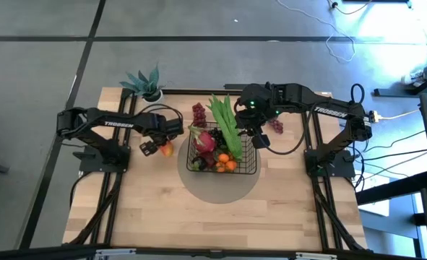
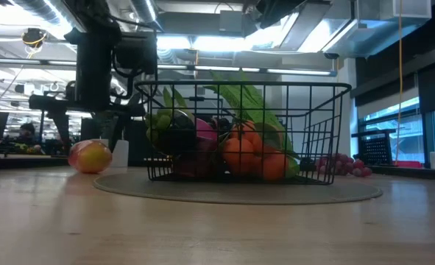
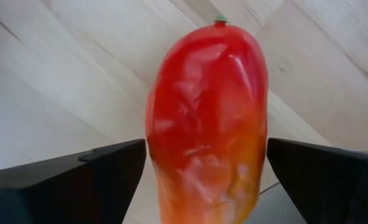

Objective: Build produce basket
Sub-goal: Put the red mango into the black wire basket

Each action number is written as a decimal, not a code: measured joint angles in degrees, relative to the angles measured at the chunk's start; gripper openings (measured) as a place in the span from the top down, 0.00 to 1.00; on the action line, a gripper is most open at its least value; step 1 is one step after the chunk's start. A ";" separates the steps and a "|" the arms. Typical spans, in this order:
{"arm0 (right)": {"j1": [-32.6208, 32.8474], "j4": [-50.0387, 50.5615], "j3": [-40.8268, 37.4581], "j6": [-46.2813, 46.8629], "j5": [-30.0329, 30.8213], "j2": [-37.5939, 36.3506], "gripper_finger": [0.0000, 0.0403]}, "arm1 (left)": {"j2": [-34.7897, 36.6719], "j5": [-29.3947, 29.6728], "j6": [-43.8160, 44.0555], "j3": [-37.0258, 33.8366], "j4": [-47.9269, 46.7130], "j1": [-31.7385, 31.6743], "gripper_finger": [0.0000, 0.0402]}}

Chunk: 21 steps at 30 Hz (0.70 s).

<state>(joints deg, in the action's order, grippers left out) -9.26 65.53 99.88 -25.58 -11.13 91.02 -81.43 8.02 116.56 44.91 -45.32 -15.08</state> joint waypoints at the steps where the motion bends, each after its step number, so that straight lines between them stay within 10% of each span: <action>1: 0.00 -0.01 0.00 0.00 -0.01 0.00 0.74 | 0.00 0.01 0.29 0.00 0.10 -0.01 0.21; 21: 0.02 -0.12 0.00 0.00 -0.01 0.00 0.74 | 0.00 -0.02 -6.00 0.03 -0.89 0.60 0.40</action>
<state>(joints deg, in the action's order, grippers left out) -9.24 65.41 99.88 -25.58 -11.14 91.02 -81.43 8.00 110.56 44.93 -46.22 -14.48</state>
